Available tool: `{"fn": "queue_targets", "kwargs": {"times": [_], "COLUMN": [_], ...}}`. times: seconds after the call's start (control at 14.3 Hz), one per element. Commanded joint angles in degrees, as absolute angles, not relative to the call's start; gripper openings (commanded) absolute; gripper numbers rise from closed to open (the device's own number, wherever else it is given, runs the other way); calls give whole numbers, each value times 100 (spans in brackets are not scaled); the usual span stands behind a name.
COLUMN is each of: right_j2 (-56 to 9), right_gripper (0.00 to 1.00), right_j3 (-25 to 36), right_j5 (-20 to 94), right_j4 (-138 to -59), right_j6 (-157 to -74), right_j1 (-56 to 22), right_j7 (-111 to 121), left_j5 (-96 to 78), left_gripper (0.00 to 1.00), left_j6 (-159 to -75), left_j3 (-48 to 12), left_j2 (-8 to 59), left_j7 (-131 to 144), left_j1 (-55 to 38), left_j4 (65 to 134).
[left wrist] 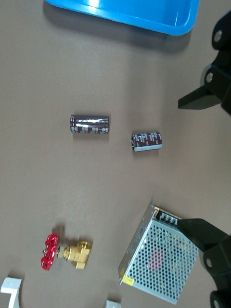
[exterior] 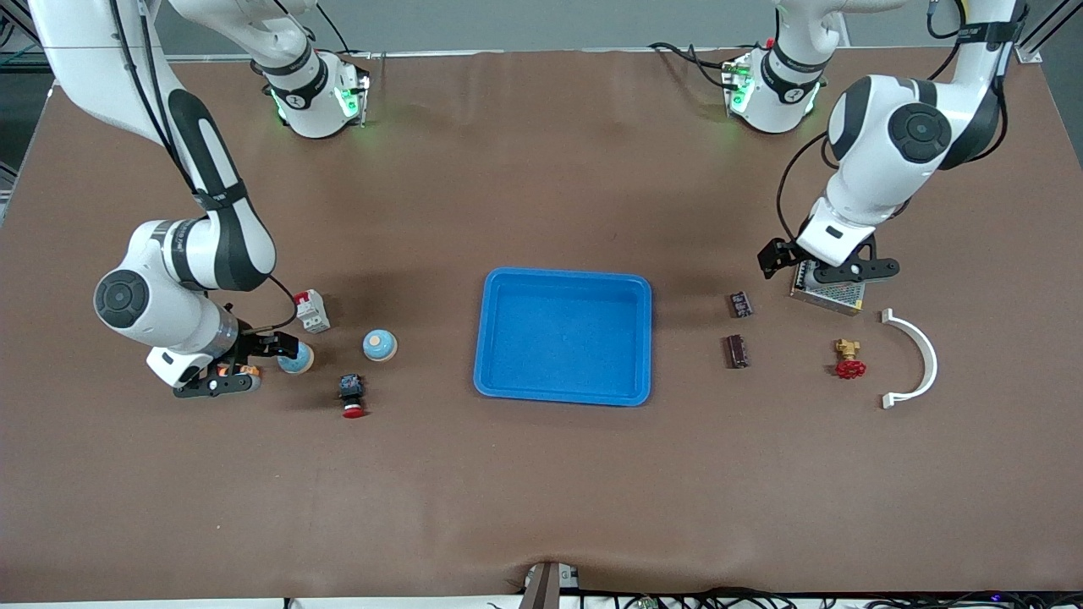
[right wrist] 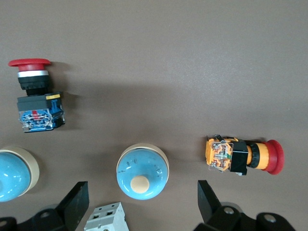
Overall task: Place electrolytic capacitor and blue bell in tray
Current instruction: 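Lower the right gripper over a blue bell while the left gripper lowers over capacitors, then close the right gripper on the blue bell while the left gripper grasps a capacitor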
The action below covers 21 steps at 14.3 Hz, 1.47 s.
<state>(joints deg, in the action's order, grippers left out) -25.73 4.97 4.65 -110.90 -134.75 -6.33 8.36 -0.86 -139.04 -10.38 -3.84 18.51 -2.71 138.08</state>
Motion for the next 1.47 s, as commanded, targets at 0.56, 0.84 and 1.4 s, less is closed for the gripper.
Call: {"fn": "queue_targets", "kwargs": {"times": [0.56, 0.84, 1.4], "right_j2": [-2953, -3023, -3181], "right_gripper": [100, 100, 100], "right_j3": [492, 492, 492], "right_j5": [492, 492, 501], "right_j4": [-11197, -11189, -11162], "right_j6": [-13843, -13852, -13886], "right_j1": [-650, -642, -650], "right_j7": [976, 967, 967], "left_j5": [-185, -185, -176], "left_gripper": [100, 100, 100], "left_j6": [-14431, -14703, -15389], "left_j3": [-1178, -1178, -1222], "left_j2": [105, 333, 861], "left_j7": [2021, 2293, 2628], "left_j1": [-264, -264, -325], "left_j4": [13983, 13992, 13992]}}
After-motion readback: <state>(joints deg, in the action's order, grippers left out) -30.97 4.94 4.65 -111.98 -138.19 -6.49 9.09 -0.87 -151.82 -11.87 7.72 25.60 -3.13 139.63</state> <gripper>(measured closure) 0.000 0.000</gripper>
